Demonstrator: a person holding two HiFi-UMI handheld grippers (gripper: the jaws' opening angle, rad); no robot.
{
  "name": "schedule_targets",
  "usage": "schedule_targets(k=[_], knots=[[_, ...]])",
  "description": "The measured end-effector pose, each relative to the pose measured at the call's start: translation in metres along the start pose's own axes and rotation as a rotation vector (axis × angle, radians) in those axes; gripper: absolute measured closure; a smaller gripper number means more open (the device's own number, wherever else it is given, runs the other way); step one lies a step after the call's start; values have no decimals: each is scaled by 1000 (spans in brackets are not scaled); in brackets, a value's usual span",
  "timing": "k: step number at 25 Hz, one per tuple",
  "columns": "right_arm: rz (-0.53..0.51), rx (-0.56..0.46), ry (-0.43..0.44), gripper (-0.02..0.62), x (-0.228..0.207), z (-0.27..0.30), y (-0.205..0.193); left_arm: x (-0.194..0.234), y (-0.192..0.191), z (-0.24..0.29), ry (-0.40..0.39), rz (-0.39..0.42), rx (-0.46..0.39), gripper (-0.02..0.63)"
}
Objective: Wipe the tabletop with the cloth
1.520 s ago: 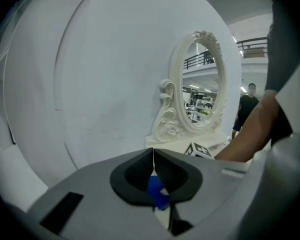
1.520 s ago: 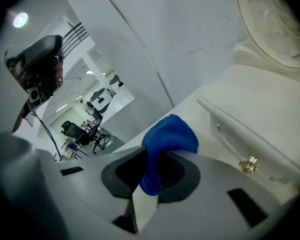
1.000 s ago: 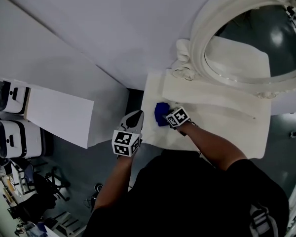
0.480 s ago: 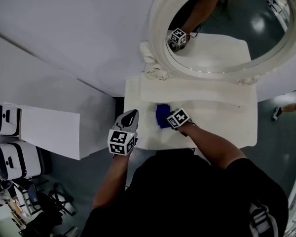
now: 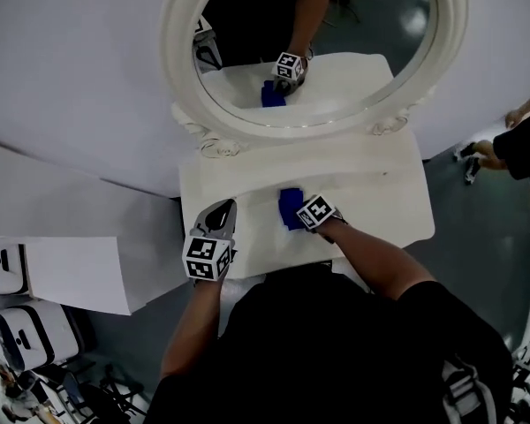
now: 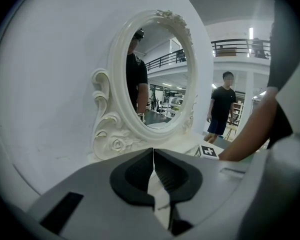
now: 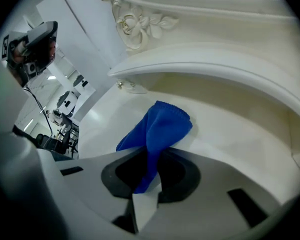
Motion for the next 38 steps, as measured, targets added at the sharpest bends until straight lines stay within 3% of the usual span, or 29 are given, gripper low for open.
schedule_targets(k=[24, 38], knots=[[395, -36, -219, 549, -208, -117, -202, -123, 57, 92, -154, 128, 35, 592], [590, -55, -267, 548, -265, -150, -284, -150, 66, 119, -183, 153, 58, 592]])
Point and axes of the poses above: the fingertips, and each gripper's own axes: z forward along the fingers, x to its left, y out of its top, the point moved 6 cm from there along -z, backward along the fingers, and after that the axes turned 14 degrees about x, right-handed, at the moved point
